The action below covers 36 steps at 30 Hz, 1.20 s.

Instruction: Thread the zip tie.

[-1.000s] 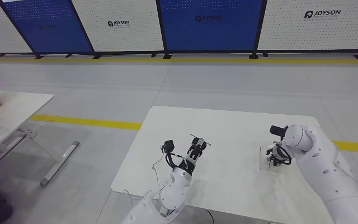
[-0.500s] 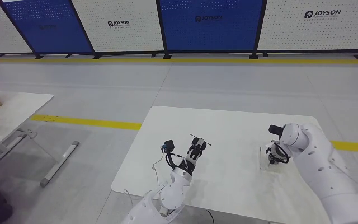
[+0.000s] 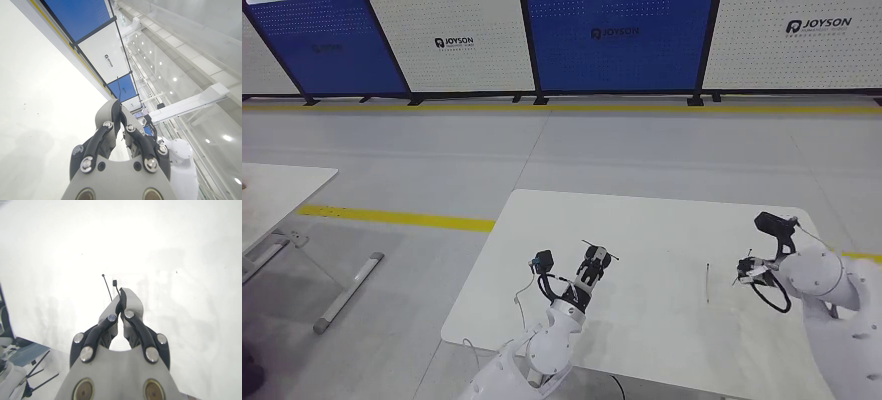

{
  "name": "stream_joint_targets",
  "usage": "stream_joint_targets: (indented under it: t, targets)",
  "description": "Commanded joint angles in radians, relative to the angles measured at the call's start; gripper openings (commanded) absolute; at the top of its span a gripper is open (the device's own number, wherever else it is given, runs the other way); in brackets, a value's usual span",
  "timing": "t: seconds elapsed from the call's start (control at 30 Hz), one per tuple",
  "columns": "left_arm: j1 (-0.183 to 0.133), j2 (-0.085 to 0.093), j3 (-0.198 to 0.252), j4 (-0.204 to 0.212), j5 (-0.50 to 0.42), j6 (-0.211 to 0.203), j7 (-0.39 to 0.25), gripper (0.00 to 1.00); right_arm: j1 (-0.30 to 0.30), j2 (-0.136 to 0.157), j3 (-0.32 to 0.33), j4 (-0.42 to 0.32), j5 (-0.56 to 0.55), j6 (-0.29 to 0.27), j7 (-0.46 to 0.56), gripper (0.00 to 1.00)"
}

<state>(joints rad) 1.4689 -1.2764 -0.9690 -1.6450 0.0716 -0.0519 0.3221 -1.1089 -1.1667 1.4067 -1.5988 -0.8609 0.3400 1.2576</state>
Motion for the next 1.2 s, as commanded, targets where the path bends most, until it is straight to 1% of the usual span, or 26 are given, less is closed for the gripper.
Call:
stream_joint_targets:
  t: [0.0,0.07,0.1,0.13,0.4,0.47,0.5,0.57,0.6,0.63,0.67,0.73,0.77,0.8,0.83,0.87,1.17]
  targets:
    - [0.0,0.0,0.0,0.0,0.0,0.0,0.0,0.0,-0.082,-0.001,0.067,-0.106,0.04,0.0,-0.057,0.0]
    - [0.0,0.0,0.0,0.0,0.0,0.0,0.0,0.0,-0.132,-0.003,0.096,-0.165,0.098,0.0,-0.09,0.0]
    - [0.0,0.0,0.0,0.0,0.0,0.0,0.0,0.0,-0.141,-0.003,0.097,-0.172,0.115,-0.003,-0.085,0.0]
    - [0.0,0.0,0.0,0.0,0.0,0.0,0.0,0.0,-0.142,-0.001,0.092,-0.169,0.115,-0.011,-0.066,0.0]
    - [0.0,0.0,0.001,0.001,0.003,0.001,-0.001,0.0,-0.142,-0.001,0.092,-0.169,0.115,-0.011,-0.066,0.0]
    - [0.004,-0.002,0.01,0.001,0.019,0.006,-0.005,0.0,-0.15,-0.002,0.086,-0.162,0.125,-0.02,-0.083,0.0]
    - [0.004,-0.004,0.014,-0.003,0.011,0.004,0.002,0.0,-0.154,-0.004,0.078,-0.154,0.145,-0.028,-0.096,0.0]
    - [-0.005,-0.014,0.026,-0.007,-0.023,-0.004,0.033,0.0,-0.151,-0.011,0.049,-0.136,0.205,-0.035,-0.139,0.0]
    - [-0.012,-0.019,0.032,-0.002,-0.023,-0.01,0.059,0.0,-0.149,-0.015,0.037,-0.127,0.241,-0.036,-0.161,0.0]
    - [-0.018,-0.027,0.05,0.006,-0.032,-0.023,0.096,0.0,-0.146,-0.022,0.015,-0.113,0.285,-0.038,-0.193,0.0]
    - [-0.026,-0.034,0.064,0.015,-0.046,-0.033,0.114,0.0,-0.143,-0.026,-0.01,-0.107,0.289,-0.033,-0.221,0.0]
    - [-0.046,-0.046,0.089,0.046,-0.028,-0.045,0.165,0.0,-0.136,-0.035,-0.061,-0.104,0.303,-0.025,-0.269,0.0]
    - [-0.058,-0.055,0.109,0.067,-0.026,-0.052,0.19,0.0,-0.129,-0.04,-0.093,-0.098,0.309,-0.018,-0.291,0.0]
    - [-0.069,-0.061,0.118,0.085,-0.03,-0.049,0.207,0.0,-0.12,-0.043,-0.115,-0.09,0.309,-0.012,-0.297,0.0]
    - [-0.08,-0.067,0.127,0.102,-0.025,-0.044,0.221,0.0,-0.116,-0.044,-0.12,-0.087,0.309,-0.009,-0.297,0.0]
    - [-0.084,-0.069,0.13,0.108,-0.023,-0.043,0.224,0.0,-0.116,-0.044,-0.12,-0.087,0.309,-0.009,-0.297,0.0]
    - [-0.084,-0.069,0.13,0.108,-0.023,-0.043,0.224,0.0,-0.116,-0.044,-0.12,-0.087,0.309,-0.009,-0.297,0.0]
